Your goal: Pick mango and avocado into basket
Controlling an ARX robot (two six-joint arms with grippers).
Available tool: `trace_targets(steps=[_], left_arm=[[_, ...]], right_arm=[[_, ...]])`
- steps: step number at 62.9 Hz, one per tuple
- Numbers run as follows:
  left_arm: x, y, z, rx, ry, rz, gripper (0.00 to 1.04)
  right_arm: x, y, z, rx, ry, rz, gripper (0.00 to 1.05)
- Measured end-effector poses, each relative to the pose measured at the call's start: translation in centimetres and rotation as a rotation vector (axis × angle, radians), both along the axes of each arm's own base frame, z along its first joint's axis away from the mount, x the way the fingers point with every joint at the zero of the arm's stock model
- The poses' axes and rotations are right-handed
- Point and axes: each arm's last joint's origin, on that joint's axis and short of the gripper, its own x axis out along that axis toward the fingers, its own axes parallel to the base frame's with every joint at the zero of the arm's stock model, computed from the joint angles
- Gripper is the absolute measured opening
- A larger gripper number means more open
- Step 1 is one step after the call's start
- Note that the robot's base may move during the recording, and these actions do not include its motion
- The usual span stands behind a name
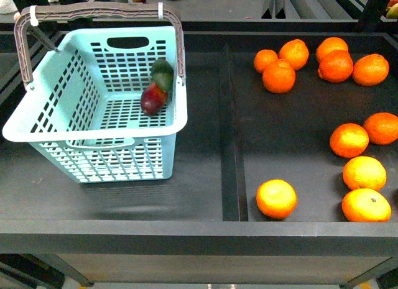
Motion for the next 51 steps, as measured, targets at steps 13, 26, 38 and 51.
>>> trace_targets(steps=[13,26,38,51], left_arm=[[0.00,0.00,0.00,0.000,0.000,0.000,0.96],[0.00,0.00,0.00,0.001,0.000,0.000,0.96],[0.00,0.00,0.00,0.002,0.000,0.000,0.96],[0.00,0.00,0.00,0.001,0.000,0.000,0.96]], right_arm=[[0.00,0.00,0.00,0.000,0.000,0.000,0.96],[0.00,0.00,0.00,0.000,0.000,0.000,0.96],[0.00,0.00,0.00,0.000,0.000,0.000,0.96],[0.00,0.00,0.00,0.000,0.000,0.000,0.96]])
